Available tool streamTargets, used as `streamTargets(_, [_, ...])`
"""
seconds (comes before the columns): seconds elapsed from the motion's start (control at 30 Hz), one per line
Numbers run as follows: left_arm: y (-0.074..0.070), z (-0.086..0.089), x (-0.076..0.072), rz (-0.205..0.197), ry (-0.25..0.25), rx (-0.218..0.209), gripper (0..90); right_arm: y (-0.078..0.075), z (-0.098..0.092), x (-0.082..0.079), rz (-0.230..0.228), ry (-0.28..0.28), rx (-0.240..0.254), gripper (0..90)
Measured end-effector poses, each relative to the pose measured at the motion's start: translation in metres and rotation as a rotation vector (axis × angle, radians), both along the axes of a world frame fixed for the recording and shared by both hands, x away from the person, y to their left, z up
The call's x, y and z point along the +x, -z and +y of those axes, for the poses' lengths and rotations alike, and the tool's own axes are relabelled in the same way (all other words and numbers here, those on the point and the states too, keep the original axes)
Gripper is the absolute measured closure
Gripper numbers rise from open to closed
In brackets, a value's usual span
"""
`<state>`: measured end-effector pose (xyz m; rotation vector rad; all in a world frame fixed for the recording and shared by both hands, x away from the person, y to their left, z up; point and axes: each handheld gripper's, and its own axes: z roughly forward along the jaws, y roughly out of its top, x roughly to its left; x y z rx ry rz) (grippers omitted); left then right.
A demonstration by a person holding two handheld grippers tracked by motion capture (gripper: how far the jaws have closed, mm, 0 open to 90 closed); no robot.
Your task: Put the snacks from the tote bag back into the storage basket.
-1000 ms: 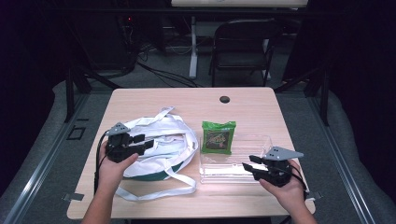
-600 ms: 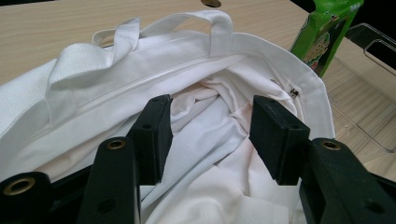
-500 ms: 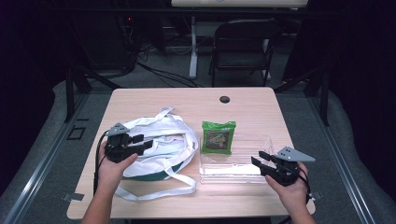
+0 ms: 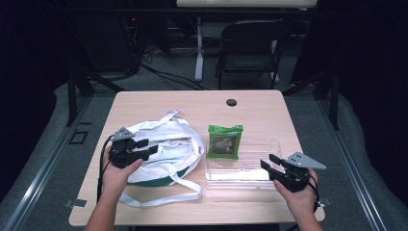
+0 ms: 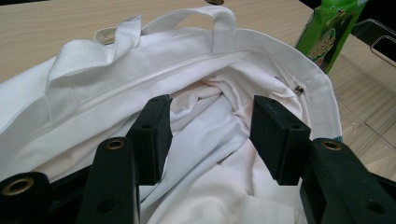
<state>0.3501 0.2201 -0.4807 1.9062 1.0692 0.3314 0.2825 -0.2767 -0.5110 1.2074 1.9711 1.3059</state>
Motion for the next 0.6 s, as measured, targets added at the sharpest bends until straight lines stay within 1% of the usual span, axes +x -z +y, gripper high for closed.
streamTargets(0.03, [0.0003,-0.0002,-0.0001,0.002,-0.002,-0.003,48.3,0.0007,-0.0005,0.0006,0.010,0.000,-0.006,54.8])
streamTargets(0.17, [0.0008,-0.0003,0.0000,0.006,-0.005,-0.001,48.0,0.0013,-0.0021,0.0012,0.018,0.002,-0.010,54.7])
streamTargets(0.3, [0.0012,-0.0002,0.0005,0.004,-0.008,0.005,47.7,0.0012,-0.0040,0.0013,0.013,0.010,-0.009,54.5])
streamTargets(0.33, [0.0015,-0.0005,0.0004,0.007,-0.013,0.000,47.5,0.0014,-0.0043,0.0013,0.011,0.011,-0.009,54.5])
streamTargets(0.6, [0.0015,0.0001,0.0012,0.004,-0.017,0.005,46.6,0.0023,-0.0053,0.0021,0.013,0.015,-0.009,51.9])
